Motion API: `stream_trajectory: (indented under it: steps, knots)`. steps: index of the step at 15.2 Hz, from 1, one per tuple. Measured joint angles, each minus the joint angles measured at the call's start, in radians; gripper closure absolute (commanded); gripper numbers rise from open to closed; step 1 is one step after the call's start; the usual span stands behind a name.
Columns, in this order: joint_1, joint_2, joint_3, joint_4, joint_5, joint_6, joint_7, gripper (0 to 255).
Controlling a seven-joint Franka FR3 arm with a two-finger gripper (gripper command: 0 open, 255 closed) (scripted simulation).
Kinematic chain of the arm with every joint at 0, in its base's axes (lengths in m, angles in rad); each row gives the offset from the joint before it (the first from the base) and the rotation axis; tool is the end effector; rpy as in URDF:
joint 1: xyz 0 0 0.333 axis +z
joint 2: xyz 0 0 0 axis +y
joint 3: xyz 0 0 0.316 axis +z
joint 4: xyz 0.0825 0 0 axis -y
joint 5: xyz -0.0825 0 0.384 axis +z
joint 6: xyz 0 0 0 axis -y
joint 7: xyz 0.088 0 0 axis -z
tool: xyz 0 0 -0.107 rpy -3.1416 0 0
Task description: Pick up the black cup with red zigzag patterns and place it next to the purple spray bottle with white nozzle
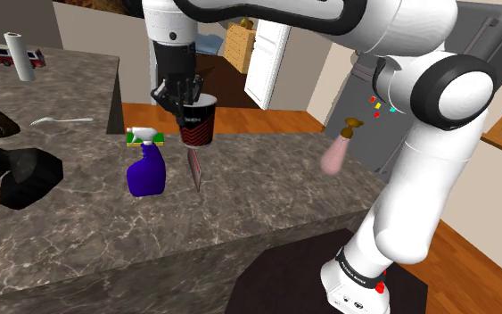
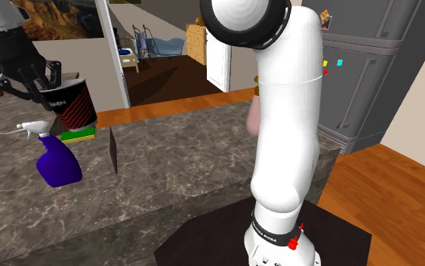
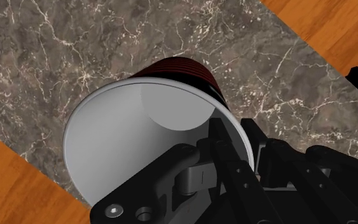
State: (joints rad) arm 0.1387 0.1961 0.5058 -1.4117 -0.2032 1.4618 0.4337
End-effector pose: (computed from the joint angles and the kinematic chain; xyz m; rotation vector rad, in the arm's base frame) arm 0.5068 0.3150 0.5898 2.9704 0.2960 -0.0738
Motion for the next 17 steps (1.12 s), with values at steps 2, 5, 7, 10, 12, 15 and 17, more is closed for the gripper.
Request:
stream_trajectory:
  steps: [2, 5, 7, 10, 12, 15, 17]
  knots:
    - [-0.006, -0.008, -0.002, -0.037, 0.004, 0.03, -0.001, 255]
    - [-0.011, -0.018, -0.003, -0.092, 0.009, 0.077, 0.002, 255]
    - [-0.014, -0.022, -0.004, -0.118, 0.01, 0.1, 0.002, 255]
    - [-0.016, -0.024, -0.005, -0.162, 0.011, 0.141, 0.008, 255]
    - [-0.017, -0.026, -0.005, -0.196, 0.011, 0.173, 0.013, 255]
    - [-0.02, -0.023, -0.007, -0.232, 0.009, 0.211, 0.015, 255]
    - [-0.023, -0.029, -0.008, -0.265, 0.011, 0.239, 0.017, 255]
